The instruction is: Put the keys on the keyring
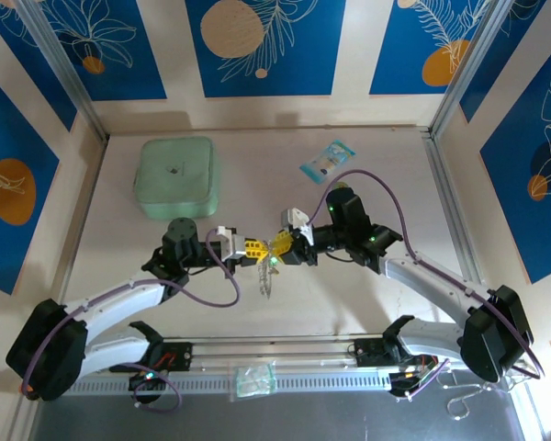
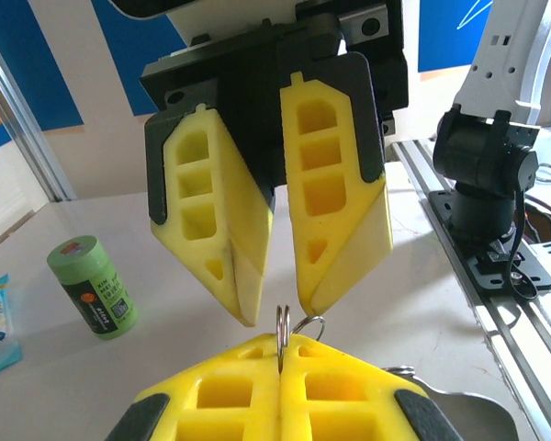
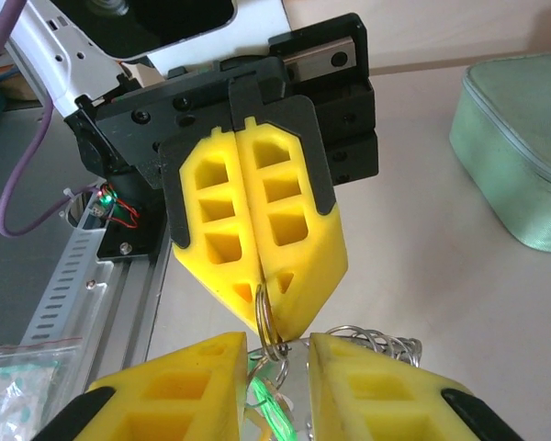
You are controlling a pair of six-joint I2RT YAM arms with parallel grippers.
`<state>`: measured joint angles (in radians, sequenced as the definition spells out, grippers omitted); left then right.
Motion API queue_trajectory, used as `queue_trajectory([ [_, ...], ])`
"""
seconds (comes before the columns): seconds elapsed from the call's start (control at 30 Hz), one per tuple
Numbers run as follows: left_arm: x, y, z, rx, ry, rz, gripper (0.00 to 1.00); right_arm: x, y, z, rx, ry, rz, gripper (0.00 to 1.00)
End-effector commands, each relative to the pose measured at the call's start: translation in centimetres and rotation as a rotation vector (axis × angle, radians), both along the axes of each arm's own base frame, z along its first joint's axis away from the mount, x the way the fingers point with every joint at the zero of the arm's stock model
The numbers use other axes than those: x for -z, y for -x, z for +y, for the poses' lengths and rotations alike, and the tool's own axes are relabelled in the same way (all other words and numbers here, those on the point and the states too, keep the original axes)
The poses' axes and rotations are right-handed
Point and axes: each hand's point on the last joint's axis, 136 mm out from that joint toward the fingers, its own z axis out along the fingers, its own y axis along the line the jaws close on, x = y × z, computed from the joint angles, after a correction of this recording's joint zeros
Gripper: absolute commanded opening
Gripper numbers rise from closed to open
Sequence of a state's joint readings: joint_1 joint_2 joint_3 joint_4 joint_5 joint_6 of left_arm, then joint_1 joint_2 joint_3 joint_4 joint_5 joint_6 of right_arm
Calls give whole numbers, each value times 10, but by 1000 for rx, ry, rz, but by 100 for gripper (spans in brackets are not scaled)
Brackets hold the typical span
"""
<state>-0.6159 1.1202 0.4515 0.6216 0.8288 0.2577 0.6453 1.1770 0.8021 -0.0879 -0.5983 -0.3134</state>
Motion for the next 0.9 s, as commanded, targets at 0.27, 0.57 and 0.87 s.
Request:
queue_trajectory([
  [0.27,-21,7,-3,42,104,-19,0,7,2,7,-30,10,-18,13],
  [0.57,-7,-9,2,-67,-4,-8,29,10,-4,6,-9,93,-78,0],
  [0.87,17,-7,13,-96,-188,-44,25,17,-5,9,-29,185,-126,0],
])
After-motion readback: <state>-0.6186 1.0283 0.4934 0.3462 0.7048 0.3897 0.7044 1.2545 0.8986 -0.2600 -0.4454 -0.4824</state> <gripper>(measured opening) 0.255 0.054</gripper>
